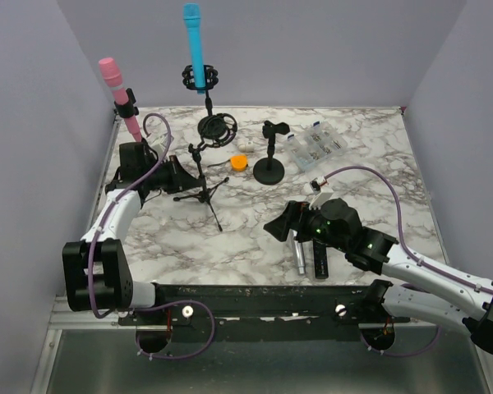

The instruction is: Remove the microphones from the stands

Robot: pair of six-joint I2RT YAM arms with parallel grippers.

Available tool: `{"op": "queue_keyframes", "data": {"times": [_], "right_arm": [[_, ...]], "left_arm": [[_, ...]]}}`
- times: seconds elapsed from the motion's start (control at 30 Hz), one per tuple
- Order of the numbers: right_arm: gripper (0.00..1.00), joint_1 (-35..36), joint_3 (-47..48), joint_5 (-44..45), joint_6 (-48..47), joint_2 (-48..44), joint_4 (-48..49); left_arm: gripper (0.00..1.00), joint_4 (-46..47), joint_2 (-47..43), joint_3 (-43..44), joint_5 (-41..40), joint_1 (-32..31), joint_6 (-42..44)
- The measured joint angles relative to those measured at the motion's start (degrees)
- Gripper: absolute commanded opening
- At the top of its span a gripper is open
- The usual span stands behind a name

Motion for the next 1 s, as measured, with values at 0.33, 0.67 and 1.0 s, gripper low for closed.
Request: {"op": "queue_keyframes", "data": {"times": [0.33, 0.67, 1.0], "right_arm": [[1.0, 0.0, -0.09, 0.0, -0.04, 0.0, 0.02], [1.0, 0.0, -0.07, 0.0, -0.52, 0.0, 0.0], [1.0, 0.02, -0.07, 0.0, -0.81, 0.76, 0.0]], "left_arm": [[0.0, 21.16, 3.72, -8.83, 13.44, 5.18, -21.0], [0.0, 72.91, 16.96, -21.18, 18.25, 7.3, -65.77], [0.29, 100.43, 26.82, -26.86, 13.81, 7.61, -89.22]]}}
